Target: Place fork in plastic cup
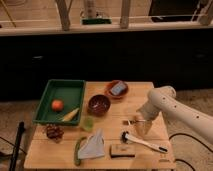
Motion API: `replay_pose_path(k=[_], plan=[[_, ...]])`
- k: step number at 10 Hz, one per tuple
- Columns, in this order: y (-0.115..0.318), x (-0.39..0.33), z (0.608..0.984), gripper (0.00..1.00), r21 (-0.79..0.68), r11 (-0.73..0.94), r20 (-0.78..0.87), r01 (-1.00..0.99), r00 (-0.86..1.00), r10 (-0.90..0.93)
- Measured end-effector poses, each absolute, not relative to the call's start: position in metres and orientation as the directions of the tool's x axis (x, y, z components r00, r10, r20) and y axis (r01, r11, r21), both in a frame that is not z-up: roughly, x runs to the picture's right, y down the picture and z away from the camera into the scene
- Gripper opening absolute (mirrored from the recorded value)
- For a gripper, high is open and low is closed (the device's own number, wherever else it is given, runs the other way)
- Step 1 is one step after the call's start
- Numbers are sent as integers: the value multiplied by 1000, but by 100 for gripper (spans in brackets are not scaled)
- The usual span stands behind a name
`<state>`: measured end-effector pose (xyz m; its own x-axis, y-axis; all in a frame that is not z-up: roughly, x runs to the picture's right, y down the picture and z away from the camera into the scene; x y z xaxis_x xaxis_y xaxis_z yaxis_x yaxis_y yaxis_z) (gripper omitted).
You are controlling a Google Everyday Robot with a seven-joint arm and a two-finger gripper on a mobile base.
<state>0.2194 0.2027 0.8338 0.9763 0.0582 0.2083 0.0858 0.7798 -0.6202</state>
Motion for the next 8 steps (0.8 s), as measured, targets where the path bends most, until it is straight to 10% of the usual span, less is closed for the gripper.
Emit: replay_pose_path(k=[5, 8], plan=[[207, 210, 846, 79, -621, 770, 238, 148, 971, 5], [213, 205, 854, 57, -633, 757, 244, 164, 970, -6]])
